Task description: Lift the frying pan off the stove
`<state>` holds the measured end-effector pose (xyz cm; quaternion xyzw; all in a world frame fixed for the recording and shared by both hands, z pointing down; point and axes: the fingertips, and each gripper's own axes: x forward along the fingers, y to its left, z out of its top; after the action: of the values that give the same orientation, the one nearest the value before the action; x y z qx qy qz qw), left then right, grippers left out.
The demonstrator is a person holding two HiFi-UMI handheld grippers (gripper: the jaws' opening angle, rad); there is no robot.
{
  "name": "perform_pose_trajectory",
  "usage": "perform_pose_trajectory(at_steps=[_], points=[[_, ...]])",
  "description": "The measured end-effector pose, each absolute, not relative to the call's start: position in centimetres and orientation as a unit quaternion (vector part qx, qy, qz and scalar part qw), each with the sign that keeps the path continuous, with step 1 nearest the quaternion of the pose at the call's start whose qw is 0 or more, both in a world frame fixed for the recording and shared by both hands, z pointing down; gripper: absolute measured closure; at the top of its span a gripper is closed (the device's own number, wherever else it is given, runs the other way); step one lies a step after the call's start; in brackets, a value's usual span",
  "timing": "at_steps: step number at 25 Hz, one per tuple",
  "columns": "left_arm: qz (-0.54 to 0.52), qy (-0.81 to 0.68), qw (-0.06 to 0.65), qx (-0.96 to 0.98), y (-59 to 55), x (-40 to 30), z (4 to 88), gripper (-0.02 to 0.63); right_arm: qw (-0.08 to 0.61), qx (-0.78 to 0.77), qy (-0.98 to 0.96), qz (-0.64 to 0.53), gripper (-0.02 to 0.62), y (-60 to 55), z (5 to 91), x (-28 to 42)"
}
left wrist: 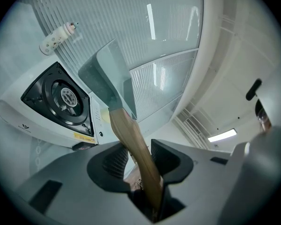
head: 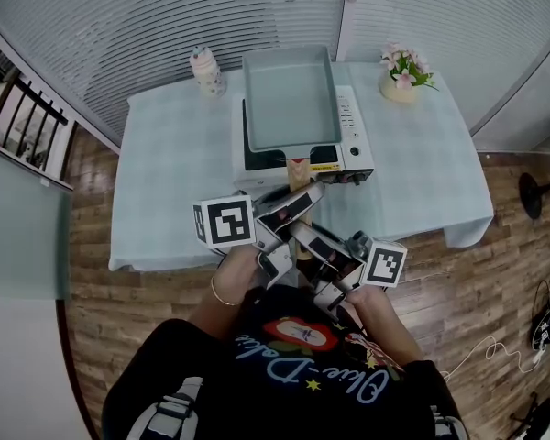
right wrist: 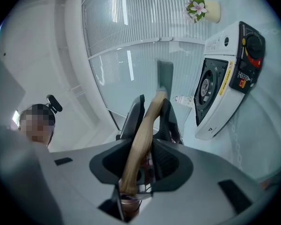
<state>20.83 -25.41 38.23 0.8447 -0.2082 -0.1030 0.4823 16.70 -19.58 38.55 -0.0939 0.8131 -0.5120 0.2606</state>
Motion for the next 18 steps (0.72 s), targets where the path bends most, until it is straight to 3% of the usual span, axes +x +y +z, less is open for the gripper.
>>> perform_pose_trajectory(at_steps=[18], points=[[-0.104, -0.21, 0.483, 0.844, -25.42, 20.23, 37.89, 0.464, 0.266, -0.083, 0.808, -0.519, 0.46, -19.48, 38.23, 16.08]])
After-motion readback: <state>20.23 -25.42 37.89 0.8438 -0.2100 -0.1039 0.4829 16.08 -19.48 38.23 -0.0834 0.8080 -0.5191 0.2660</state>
